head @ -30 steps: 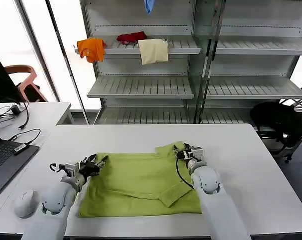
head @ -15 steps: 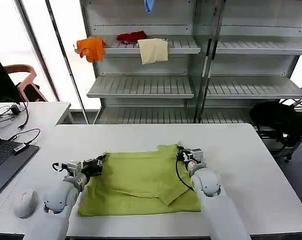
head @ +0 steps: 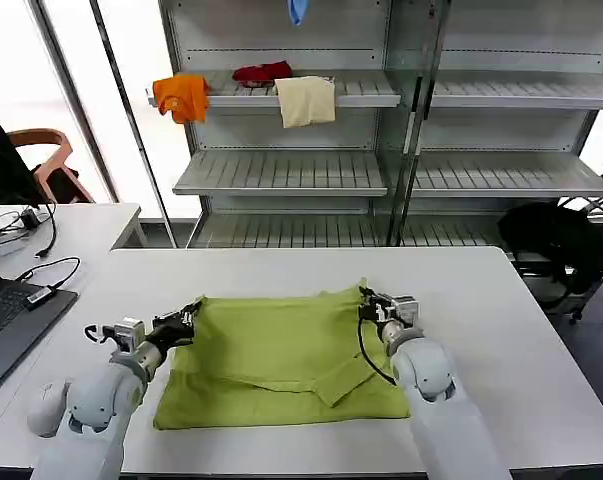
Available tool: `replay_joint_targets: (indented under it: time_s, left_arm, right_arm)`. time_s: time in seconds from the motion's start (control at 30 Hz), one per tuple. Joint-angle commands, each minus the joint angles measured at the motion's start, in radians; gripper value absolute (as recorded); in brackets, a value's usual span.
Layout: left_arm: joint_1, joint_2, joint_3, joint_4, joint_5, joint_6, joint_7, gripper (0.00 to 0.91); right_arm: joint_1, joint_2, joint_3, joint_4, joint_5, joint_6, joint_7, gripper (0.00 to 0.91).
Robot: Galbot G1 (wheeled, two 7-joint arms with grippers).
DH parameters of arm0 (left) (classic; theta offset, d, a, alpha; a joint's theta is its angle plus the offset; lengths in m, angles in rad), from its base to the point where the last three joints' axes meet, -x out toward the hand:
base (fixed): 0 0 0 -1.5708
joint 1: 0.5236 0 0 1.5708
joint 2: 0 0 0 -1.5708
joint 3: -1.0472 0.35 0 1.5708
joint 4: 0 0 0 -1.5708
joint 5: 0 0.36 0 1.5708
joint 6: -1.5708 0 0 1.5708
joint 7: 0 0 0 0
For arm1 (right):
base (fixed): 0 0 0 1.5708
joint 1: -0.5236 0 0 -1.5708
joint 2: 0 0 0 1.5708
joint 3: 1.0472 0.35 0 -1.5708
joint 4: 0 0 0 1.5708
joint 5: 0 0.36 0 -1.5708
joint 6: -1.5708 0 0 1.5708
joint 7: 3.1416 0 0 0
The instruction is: Fold and organize the clothes.
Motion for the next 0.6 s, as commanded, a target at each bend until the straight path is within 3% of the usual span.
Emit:
replay_joint_targets:
  time_s: [0.03,0.27,0.6]
  left_arm:
    - [0.098,0.004,-0.051,-0.088,-0.044,-0.002,0.026,0.000]
    - [0.207,0.005,-0.114,-0.130,-0.060,-0.003,0.083,0.000]
    - [0.286,0.013,-0.146,-0.182,-0.045,-0.012,0.096,0.000]
  right_arm:
    - [-0.124,-0.014,0.001,0.146,0.015,0.002,0.007,0.000]
    - [-0.274,-0.020,0.023,0.284,0.001,0.004,-0.003,0.000]
    - [-0.376,-0.017,0.049,0.337,-0.032,0.009,-0.014,0.000]
